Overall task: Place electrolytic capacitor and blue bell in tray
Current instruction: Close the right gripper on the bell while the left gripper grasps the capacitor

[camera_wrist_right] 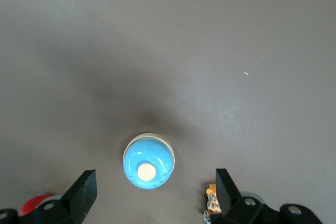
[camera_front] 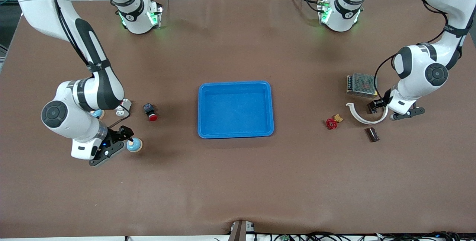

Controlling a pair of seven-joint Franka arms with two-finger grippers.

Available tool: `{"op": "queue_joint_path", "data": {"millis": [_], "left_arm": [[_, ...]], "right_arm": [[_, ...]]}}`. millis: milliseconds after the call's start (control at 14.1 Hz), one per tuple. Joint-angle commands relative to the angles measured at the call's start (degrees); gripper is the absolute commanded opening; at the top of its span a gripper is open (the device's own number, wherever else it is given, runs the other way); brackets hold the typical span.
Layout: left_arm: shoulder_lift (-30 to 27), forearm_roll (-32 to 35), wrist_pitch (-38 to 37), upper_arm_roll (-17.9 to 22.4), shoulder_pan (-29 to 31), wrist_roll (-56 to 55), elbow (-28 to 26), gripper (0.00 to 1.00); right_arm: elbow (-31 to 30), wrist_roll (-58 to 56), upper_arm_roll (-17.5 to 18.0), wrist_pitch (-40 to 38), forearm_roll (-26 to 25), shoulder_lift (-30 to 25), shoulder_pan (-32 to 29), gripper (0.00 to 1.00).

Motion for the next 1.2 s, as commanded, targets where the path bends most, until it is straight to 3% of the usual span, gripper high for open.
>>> {"op": "queue_joint_path", "data": {"millis": [0,496,1133], "left_arm": [[1.28,1.35,0.88,-0.45,0.25,-1.88,0.59,0.6],[1.89,1.44,0.79,-0.89,-0.37,-5.84,0.67,0.6],[4.44,1.26,1.05,-1.86,-0.45,-6.1,2.43,0.55]], "right_arm": [[0.06,-1.28,0.66,1.9,-0.51,1.69,-0.64,1.0],[0.06,-3.48,0.57,6.04,-0.69,5.65,-0.91,1.0],[-2.31,-6.11,0.57,8.5,-0.69,6.53,-1.7,1.0]]}}
